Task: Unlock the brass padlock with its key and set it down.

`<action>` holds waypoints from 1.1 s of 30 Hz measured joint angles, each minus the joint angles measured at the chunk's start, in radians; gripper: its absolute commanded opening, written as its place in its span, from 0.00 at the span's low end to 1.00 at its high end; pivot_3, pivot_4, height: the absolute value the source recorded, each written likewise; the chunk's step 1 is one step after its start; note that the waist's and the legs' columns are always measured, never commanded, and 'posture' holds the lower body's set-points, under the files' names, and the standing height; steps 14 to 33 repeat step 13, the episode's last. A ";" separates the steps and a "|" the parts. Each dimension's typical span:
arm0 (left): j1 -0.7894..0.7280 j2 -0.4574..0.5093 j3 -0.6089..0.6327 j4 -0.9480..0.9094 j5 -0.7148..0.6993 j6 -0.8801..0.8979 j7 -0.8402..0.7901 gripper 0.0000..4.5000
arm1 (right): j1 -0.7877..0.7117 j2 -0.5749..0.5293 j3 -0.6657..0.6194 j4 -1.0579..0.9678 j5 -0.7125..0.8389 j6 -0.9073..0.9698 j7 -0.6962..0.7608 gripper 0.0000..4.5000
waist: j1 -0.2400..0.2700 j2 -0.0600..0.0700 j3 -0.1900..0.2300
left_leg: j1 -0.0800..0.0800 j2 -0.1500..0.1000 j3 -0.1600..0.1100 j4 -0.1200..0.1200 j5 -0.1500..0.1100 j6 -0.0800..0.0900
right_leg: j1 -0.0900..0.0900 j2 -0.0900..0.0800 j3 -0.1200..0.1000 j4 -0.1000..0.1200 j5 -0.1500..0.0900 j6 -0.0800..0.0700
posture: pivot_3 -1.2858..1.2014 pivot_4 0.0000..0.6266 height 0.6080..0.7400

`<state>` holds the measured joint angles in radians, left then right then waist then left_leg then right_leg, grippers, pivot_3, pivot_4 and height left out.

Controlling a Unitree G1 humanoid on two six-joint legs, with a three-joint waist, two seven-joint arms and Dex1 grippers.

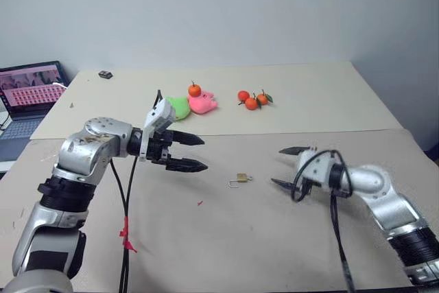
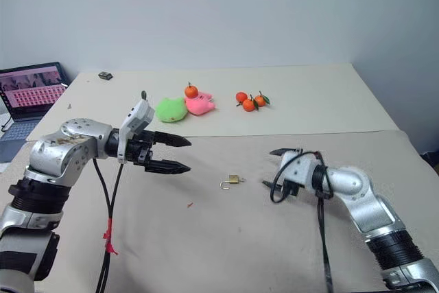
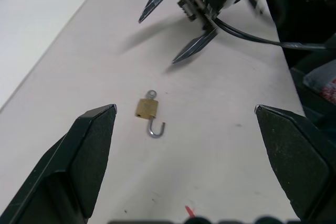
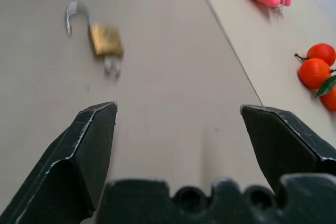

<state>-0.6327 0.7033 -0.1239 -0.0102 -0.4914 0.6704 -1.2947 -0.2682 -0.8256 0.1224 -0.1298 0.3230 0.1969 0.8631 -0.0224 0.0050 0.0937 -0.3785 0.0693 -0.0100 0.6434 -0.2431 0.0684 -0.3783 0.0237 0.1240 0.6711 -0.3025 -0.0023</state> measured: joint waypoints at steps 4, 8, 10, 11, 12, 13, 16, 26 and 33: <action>0.051 -0.042 0.056 -0.010 0.023 -0.077 0.119 1.00 | -0.022 0.020 -0.122 -0.120 0.233 0.326 -0.049 0.99 | 0.009 0.000 0.000 | 0.008 0.000 -0.001 -0.002 -0.001 0.001 | 0.007 0.000 0.000 -0.007 -0.002 0.003 | 0.52 0.24 0.39; 0.103 -0.067 0.112 -0.043 0.024 -0.100 0.216 1.00 | 0.007 0.058 -0.202 -0.157 0.280 0.434 -0.148 0.99 | 0.010 0.000 0.000 | 0.007 0.000 -0.001 -0.003 -0.001 0.001 | 0.007 -0.001 0.000 -0.009 -0.003 0.006 | 0.52 0.24 0.39; 0.150 -0.067 0.141 -0.079 0.015 -0.094 0.246 1.00 | 0.055 0.062 -0.235 -0.186 0.289 0.453 -0.170 0.99 | 0.010 0.001 0.000 | 0.007 0.000 0.000 -0.004 -0.001 0.001 | 0.007 -0.002 0.000 -0.008 -0.003 0.005 | 0.52 0.24 0.39; 0.173 -0.066 0.153 -0.097 0.012 -0.087 0.258 1.00 | 0.076 0.067 -0.251 -0.201 0.292 0.463 -0.179 0.99 | 0.010 0.001 0.000 | 0.006 0.000 0.000 -0.004 -0.001 0.001 | 0.007 -0.002 -0.001 -0.008 -0.003 0.005 | 0.52 0.24 0.39; 0.194 -0.065 0.161 -0.113 0.005 -0.082 0.265 1.00 | 0.092 0.071 -0.264 -0.218 0.301 0.474 -0.189 0.99 | 0.010 0.001 0.000 | 0.006 0.000 0.000 -0.004 -0.001 0.001 | 0.007 -0.002 -0.001 -0.009 -0.003 0.005 | 0.52 0.24 0.39; 0.214 -0.063 0.166 -0.132 -0.004 -0.079 0.268 1.00 | 0.104 0.073 -0.274 -0.239 0.314 0.486 -0.193 0.99 | 0.010 0.001 0.000 | 0.005 0.000 0.000 -0.005 -0.001 0.001 | 0.007 -0.002 -0.001 -0.009 -0.003 0.005 | 0.52 0.24 0.39; 0.214 -0.063 0.166 -0.132 -0.004 -0.079 0.268 1.00 | 0.104 0.073 -0.274 -0.239 0.314 0.486 -0.193 0.99 | 0.010 0.001 0.000 | 0.005 0.000 0.000 -0.005 -0.001 0.001 | 0.007 -0.002 -0.001 -0.009 -0.003 0.005 | 0.52 0.24 0.39; 0.214 -0.063 0.166 -0.132 -0.004 -0.079 0.268 1.00 | 0.104 0.073 -0.274 -0.239 0.314 0.486 -0.193 0.99 | 0.010 0.001 0.000 | 0.005 0.000 0.000 -0.005 -0.001 0.001 | 0.007 -0.002 -0.001 -0.009 -0.003 0.005 | 0.52 0.24 0.39; 0.214 -0.063 0.166 -0.132 -0.004 -0.079 0.268 1.00 | 0.104 0.073 -0.274 -0.239 0.314 0.486 -0.193 0.99 | 0.010 0.001 0.000 | 0.005 0.000 0.000 -0.005 -0.001 0.001 | 0.007 -0.002 -0.001 -0.009 -0.003 0.005 | 0.52 0.24 0.39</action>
